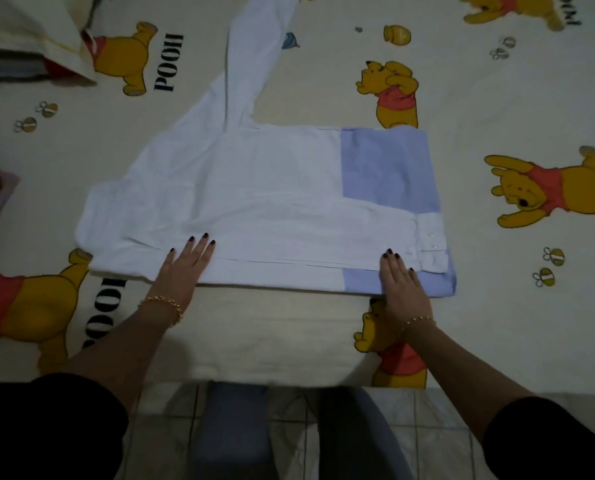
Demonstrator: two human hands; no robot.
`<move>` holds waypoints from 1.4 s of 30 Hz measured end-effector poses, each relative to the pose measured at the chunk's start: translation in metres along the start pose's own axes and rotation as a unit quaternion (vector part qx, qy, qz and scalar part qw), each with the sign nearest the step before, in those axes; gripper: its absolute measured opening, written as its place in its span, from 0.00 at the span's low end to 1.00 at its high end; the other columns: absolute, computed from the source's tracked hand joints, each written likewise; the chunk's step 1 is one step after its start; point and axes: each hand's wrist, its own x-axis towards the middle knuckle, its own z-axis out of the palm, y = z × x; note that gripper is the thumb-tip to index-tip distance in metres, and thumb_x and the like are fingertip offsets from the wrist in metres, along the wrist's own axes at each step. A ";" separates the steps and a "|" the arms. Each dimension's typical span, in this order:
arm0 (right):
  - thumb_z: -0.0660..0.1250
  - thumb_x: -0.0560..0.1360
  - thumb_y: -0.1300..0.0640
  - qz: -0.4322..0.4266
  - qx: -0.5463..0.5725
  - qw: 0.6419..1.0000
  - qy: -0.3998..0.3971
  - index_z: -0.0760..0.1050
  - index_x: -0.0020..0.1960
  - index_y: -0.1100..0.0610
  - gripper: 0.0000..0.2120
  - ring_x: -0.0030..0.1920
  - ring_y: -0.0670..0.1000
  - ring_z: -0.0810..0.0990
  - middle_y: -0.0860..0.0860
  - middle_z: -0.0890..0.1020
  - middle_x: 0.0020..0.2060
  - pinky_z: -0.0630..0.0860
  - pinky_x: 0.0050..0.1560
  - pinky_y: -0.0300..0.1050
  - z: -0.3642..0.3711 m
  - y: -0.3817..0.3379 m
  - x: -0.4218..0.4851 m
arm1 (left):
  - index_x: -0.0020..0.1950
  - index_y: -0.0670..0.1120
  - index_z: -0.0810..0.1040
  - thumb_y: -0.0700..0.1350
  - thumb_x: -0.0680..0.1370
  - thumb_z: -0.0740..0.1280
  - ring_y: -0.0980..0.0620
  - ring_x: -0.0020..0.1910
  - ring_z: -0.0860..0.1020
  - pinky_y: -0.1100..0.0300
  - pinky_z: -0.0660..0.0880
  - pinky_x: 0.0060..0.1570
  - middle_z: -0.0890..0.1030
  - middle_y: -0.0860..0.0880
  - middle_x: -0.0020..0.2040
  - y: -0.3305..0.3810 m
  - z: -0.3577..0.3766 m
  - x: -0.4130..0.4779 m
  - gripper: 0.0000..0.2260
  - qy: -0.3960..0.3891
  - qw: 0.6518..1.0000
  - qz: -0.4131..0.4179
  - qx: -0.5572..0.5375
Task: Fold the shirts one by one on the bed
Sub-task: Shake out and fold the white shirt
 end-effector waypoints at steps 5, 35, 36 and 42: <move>0.57 0.75 0.59 0.004 -0.001 0.999 -0.034 0.46 0.78 0.59 0.35 0.77 0.54 0.49 0.54 0.49 0.77 0.53 0.74 0.54 0.001 -0.001 -0.031 | 0.78 0.46 0.47 0.24 0.69 0.58 0.48 0.77 0.50 0.48 0.54 0.72 0.46 0.48 0.78 0.012 0.003 -0.033 0.41 -0.044 0.998 -0.007 -0.042; 0.77 0.64 0.60 -0.071 -0.100 0.992 0.027 0.62 0.69 0.58 0.38 0.66 0.60 0.67 0.57 0.69 0.63 0.61 0.69 0.54 -0.142 0.014 0.274 | 0.77 0.39 0.47 0.36 0.73 0.69 0.47 0.76 0.55 0.53 0.52 0.74 0.58 0.43 0.76 0.022 -0.100 0.279 0.40 -0.046 0.967 0.121 0.220; 0.76 0.65 0.59 -0.067 -0.108 0.992 0.027 0.64 0.66 0.59 0.34 0.63 0.60 0.69 0.58 0.71 0.60 0.63 0.66 0.53 -0.144 0.014 0.279 | 0.76 0.39 0.51 0.39 0.70 0.74 0.44 0.74 0.59 0.52 0.57 0.72 0.62 0.42 0.73 0.022 -0.104 0.286 0.42 -0.070 0.973 0.105 0.193; 0.73 0.68 0.42 -0.028 -0.176 0.983 -0.055 0.69 0.62 0.56 0.30 0.57 0.58 0.76 0.56 0.79 0.54 0.68 0.58 0.50 -0.157 0.012 0.275 | 0.61 0.43 0.69 0.54 0.64 0.77 0.47 0.57 0.73 0.56 0.68 0.60 0.75 0.45 0.56 0.020 -0.129 0.297 0.32 -0.099 0.961 0.113 0.233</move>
